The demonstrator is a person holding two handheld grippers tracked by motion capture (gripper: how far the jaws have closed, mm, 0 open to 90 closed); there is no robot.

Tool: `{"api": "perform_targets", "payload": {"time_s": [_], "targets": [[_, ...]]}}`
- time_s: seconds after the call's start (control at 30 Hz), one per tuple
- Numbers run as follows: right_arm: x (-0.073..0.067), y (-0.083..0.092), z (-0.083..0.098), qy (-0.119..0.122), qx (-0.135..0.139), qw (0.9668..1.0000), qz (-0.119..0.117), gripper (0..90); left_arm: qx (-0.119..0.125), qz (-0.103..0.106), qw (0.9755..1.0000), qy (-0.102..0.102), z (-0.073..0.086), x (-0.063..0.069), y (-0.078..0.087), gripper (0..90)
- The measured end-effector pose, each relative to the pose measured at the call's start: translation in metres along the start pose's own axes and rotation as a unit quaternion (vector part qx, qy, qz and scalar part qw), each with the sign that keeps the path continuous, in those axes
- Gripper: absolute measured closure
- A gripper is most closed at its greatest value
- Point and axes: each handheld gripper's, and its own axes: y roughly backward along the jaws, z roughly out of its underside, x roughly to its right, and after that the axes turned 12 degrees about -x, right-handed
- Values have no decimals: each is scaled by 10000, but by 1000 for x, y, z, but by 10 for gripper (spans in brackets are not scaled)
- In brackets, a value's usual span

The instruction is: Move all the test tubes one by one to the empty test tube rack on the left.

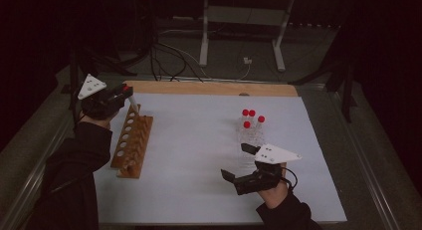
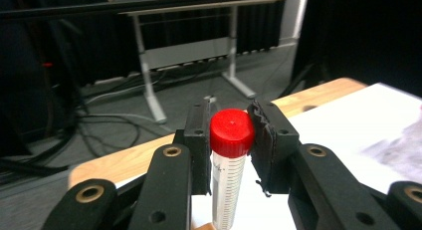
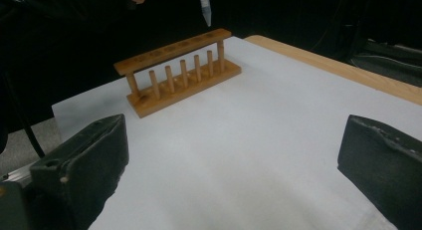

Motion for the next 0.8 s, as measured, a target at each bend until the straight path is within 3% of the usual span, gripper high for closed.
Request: {"api": "perform_targets", "payload": {"time_s": [0.4,0.57,0.8], "targets": [[2,2,1,-33,32,10000,17,0,-143,-280,9990,303,21,-16,-20,718],[1,2,1,-23,31,10000,11,0,-233,-232,9986,420,31,-18,-27,718],[2,2,2,-67,43,10000,0,0,-423,-228,9979,439,47,-17,-37,718]]}}
